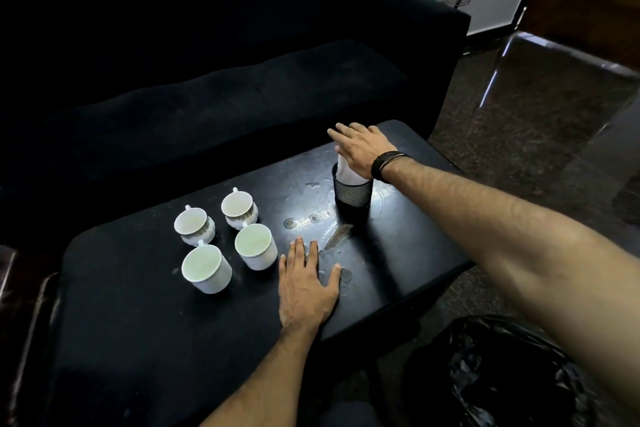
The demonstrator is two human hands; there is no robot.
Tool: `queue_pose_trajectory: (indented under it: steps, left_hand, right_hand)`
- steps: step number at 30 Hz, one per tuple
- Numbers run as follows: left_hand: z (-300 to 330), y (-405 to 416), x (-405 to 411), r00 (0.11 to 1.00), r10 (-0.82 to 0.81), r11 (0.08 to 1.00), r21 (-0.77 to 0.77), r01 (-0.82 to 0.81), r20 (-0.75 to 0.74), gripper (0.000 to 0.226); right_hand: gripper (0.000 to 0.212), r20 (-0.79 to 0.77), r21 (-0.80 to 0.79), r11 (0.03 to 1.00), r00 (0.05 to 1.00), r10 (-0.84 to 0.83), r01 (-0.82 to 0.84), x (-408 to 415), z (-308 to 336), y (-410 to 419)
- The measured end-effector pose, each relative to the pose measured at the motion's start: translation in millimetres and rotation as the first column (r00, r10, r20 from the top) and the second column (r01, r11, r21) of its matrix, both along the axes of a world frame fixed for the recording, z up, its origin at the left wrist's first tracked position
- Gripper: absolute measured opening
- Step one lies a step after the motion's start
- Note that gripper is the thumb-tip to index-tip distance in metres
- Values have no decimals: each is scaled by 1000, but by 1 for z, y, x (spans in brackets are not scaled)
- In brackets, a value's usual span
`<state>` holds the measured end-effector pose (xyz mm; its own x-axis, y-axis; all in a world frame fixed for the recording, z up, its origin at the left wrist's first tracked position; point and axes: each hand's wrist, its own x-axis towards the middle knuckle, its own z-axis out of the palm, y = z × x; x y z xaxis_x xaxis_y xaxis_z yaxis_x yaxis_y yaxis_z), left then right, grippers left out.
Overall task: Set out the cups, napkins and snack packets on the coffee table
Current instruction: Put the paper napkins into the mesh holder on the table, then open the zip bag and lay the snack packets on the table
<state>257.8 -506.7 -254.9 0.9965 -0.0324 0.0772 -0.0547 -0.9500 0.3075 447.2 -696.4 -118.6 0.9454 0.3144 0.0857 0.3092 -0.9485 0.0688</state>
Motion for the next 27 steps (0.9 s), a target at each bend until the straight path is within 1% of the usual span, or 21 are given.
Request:
queue_pose_trajectory:
  steps: [2,4,8,13,15,17,18,20,22,24,27]
  left_hand:
    - [0,0,0,1000,-2,1000,-2,2,5,80]
    - [-1,-1,0,1000,-1,1000,-9,1,9,80]
    - [1,0,0,1000,-2,1000,-4,2,1,81]
    - [18,1,-5,992,-48,998,21,51,-115,80]
    - [32,2,-1,980,-87,995,36,95,-177,78]
    - [52,5,3,967,-144,988,22,152,-209,76]
    - [63,6,4,967,-165,985,21,172,-194,73]
    - [90,16,7,975,-189,980,42,194,-115,69]
    - [118,37,5,983,-180,982,53,182,-41,67]
    - [142,68,-2,991,-133,989,58,133,-8,67]
    - [168,138,-25,1000,-9,998,67,8,19,68]
  right_hand:
    - [51,-35,-18,1000,999,-12,11,-1,-3,2]
    - [52,-27,4,1000,999,-22,23,-3,-4,2]
    - [56,41,141,989,998,-51,45,-6,8,0]
    - [56,31,247,967,996,-79,69,-25,40,10]
    - [54,36,270,962,998,-57,45,-36,51,21]
    - [53,-5,274,961,1000,-18,19,-50,59,37]
    - [53,-31,271,963,1000,2,6,-55,61,46]
    - [53,-71,266,964,997,42,-21,-67,64,66]
    - [54,-105,269,962,992,75,-45,-78,68,90]
    - [54,-117,272,959,986,116,-80,-88,73,113]
    - [56,-123,293,944,972,198,-155,-108,81,162]
